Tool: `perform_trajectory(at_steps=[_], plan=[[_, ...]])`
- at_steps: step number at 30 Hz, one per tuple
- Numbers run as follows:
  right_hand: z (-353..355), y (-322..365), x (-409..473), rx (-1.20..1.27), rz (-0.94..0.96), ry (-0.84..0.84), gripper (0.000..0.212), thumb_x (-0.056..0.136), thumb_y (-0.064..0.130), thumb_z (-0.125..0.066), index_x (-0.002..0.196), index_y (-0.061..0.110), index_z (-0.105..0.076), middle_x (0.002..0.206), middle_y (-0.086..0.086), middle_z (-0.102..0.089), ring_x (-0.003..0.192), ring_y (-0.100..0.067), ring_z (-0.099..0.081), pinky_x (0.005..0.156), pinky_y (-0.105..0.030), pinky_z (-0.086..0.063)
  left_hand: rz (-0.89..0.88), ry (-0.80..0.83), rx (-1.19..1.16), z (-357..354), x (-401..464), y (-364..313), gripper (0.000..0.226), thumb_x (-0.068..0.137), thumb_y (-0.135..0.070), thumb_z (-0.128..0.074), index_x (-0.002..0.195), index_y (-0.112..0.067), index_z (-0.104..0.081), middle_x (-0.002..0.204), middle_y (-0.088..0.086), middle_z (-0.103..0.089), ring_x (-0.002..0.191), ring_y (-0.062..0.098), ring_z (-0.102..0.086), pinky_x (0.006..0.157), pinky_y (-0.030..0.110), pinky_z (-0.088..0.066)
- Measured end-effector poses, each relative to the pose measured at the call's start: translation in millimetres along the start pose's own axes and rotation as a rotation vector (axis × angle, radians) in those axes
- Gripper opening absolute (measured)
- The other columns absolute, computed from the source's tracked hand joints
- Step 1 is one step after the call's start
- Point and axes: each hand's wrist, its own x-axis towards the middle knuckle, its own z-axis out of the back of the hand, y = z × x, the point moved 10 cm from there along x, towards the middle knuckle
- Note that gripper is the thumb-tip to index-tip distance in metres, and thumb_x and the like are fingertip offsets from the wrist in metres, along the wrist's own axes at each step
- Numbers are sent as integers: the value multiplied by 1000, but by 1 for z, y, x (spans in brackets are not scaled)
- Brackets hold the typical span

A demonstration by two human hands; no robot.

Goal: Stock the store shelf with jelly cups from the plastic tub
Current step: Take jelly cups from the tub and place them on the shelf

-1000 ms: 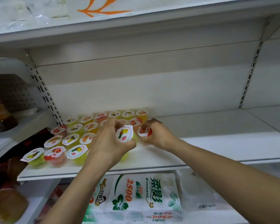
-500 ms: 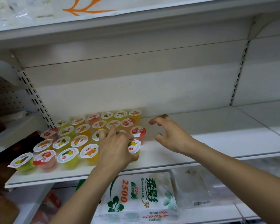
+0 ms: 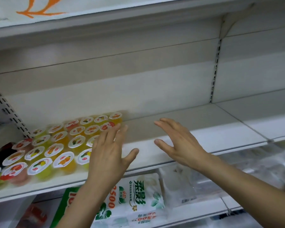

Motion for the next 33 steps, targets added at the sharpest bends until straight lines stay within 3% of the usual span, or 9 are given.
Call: perform_trajectory(at_steps=[4, 8, 12, 16, 21, 24, 27, 30, 33], plan=[[30, -45, -39, -70, -99, -82, 63, 89, 54, -38, 147, 29, -30, 154, -1, -28, 135, -20, -34, 104, -35, -34, -86, 35, -121, -20, -1, -70, 75, 83, -63, -39, 146, -22, -37, 150, 6, -38, 135, 26, -35, 109, 43, -30], [64, -104, -92, -95, -192, -103, 58, 89, 37, -56, 142, 22, -39, 150, -6, -31, 129, -27, -41, 97, -41, -43, -172, 106, -232, -53, -6, -155, 74, 85, -56, -57, 147, -25, -32, 149, 4, -37, 134, 26, -38, 109, 44, -33], [99, -180, -164, -120, -320, -71, 57, 89, 34, -54, 143, 24, -37, 146, -2, -32, 120, -26, -48, 89, -37, -48, -272, 225, -369, -92, -19, -263, 76, 84, -54, -59, 148, -26, -31, 151, 3, -35, 134, 24, -38, 108, 40, -31], [126, -258, -250, -159, -485, -6, 55, 93, 37, -51, 144, 27, -32, 142, 2, -34, 104, -23, -55, 67, -33, -47, -379, 394, -503, -132, -44, -383, 74, 86, -56, -53, 149, -29, -25, 151, -6, -29, 136, 16, -33, 110, 36, -32], [146, -345, -352, -169, -703, 119, 53, 93, 36, -52, 143, 26, -35, 140, 3, -34, 119, -18, -49, 76, -29, -45, -436, 599, -669, -175, -77, -499, 68, 87, -53, -55, 147, -34, -29, 148, -12, -34, 133, 13, -36, 109, 33, -30], [153, -389, -408, -172, -844, 223, 53, 91, 34, -58, 140, 25, -40, 138, 0, -40, 118, -20, -51, 83, -30, -46, -414, 687, -606, -198, -90, -544, 61, 89, -51, -55, 143, -30, -36, 141, -7, -44, 129, 17, -40, 105, 30, -31], [148, -420, -451, -136, -938, 363, 52, 89, 31, -60, 138, 24, -42, 134, -3, -46, 112, -22, -55, 88, -36, -49, -589, 676, -338, -217, -106, -587, 55, 88, -53, -49, 138, -29, -43, 129, -4, -55, 119, 21, -47, 103, 33, -28], [128, -434, -474, -97, -947, 512, 55, 89, 29, -60, 140, 24, -40, 135, -3, -47, 112, -21, -56, 90, -35, -48, -713, 728, -198, -245, -116, -618, 54, 88, -51, -50, 135, -26, -46, 125, -1, -57, 118, 23, -48, 105, 34, -24], [108, -443, -484, -77, -926, 596, 58, 86, 30, -62, 140, 25, -41, 136, -2, -49, 118, -21, -52, 94, -33, -45, -787, 768, -138, -271, -116, -647, 52, 88, -46, -54, 133, -21, -49, 125, 3, -57, 116, 26, -50, 100, 36, -31]])
